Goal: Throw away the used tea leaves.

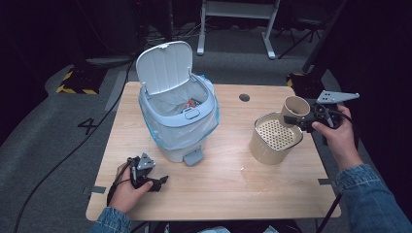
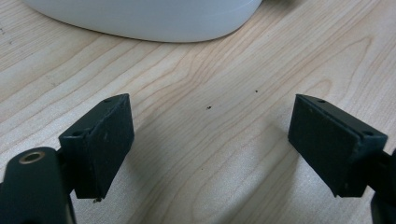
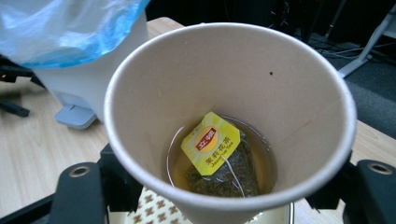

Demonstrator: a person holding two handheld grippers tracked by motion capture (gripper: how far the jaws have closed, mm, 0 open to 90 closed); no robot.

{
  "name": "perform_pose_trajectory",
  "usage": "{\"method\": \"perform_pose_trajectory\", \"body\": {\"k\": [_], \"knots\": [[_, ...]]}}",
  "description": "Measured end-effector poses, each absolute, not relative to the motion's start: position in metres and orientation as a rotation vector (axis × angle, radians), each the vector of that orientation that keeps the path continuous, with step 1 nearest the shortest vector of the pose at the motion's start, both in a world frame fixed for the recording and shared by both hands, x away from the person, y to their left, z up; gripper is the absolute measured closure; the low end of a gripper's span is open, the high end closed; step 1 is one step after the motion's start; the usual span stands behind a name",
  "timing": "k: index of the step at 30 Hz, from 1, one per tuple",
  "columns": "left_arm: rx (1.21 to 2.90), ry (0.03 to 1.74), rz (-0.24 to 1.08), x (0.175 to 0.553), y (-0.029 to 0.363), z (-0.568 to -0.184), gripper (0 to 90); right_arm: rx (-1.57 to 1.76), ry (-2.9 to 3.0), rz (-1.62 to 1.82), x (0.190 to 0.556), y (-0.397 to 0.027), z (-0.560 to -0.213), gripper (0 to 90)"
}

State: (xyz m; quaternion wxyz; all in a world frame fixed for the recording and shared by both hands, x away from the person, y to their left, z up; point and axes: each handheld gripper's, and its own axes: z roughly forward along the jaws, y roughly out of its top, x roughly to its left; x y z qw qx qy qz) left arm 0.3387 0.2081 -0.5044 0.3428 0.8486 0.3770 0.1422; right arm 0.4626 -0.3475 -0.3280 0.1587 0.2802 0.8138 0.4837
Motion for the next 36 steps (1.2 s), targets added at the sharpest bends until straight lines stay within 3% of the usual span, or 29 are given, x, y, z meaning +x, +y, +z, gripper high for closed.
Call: {"method": "perform_pose_trajectory", "body": {"k": [16, 36], "knots": [[2.203, 0.981, 0.365, 0.338, 0.208, -0.505, 14.6, 0.733, 2.323, 1.238, 0.477, -0.346, -0.342, 29.4], [2.203, 0.986, 0.374, 0.334, 0.211, -0.504, 14.9, 0.063, 2.161, 0.538, 0.446, -0.323, -0.334, 30.7]]}}
